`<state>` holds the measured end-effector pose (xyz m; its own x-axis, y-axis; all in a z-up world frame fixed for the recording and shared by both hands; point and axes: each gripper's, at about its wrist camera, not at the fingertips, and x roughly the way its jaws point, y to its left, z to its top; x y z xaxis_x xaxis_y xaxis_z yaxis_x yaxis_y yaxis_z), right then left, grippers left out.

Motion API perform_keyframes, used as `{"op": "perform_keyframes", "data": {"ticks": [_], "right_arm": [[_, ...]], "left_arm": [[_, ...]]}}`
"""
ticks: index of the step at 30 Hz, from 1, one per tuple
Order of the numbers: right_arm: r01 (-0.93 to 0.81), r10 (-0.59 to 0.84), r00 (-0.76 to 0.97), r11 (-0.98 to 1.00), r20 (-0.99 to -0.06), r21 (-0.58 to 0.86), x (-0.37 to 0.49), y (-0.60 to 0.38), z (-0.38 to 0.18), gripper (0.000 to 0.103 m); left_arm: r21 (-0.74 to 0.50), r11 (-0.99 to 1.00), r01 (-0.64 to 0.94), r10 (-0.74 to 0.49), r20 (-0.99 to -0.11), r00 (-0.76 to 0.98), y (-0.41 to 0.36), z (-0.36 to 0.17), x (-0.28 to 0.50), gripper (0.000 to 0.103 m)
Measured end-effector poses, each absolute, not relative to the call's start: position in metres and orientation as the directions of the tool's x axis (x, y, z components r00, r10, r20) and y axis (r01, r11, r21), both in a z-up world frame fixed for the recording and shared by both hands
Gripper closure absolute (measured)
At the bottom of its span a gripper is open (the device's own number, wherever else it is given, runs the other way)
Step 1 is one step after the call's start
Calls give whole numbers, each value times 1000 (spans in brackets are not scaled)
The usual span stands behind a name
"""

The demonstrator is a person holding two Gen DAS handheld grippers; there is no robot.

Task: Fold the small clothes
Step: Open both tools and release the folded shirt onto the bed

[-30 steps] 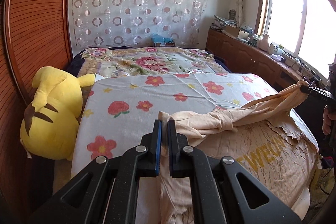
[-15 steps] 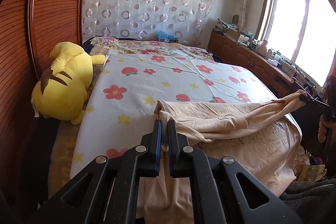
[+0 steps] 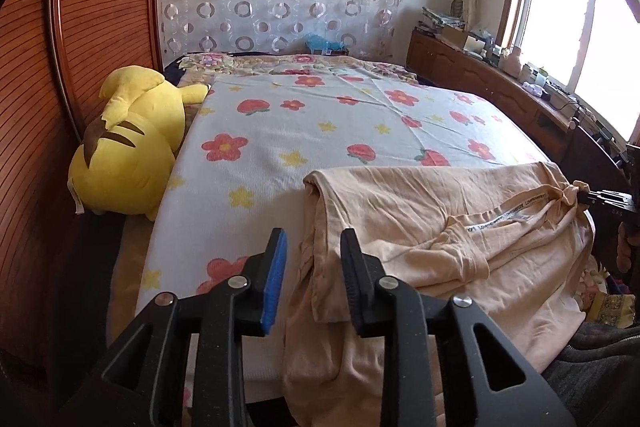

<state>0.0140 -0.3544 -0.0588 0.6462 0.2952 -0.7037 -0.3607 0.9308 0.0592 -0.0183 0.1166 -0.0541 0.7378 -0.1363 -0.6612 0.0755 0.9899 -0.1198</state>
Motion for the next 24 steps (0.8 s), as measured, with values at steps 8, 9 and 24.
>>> {"op": "perform_keyframes", "data": {"ticks": [8, 9, 24], "right_arm": [[-368, 271, 675, 930, -686, 5, 13, -353, -33, 74], [-373, 276, 679, 928, -680, 3, 11, -353, -30, 65], [-380, 266, 668, 925, -695, -11, 84, -331, -62, 57]], "left_arm": [[-91, 991, 102, -136, -627, 767, 122, -31, 14, 25], [-88, 991, 104, -136, -634, 761, 123, -31, 21, 25], [-80, 988, 130, -146, -749, 646, 116, -78, 94, 25]]}}
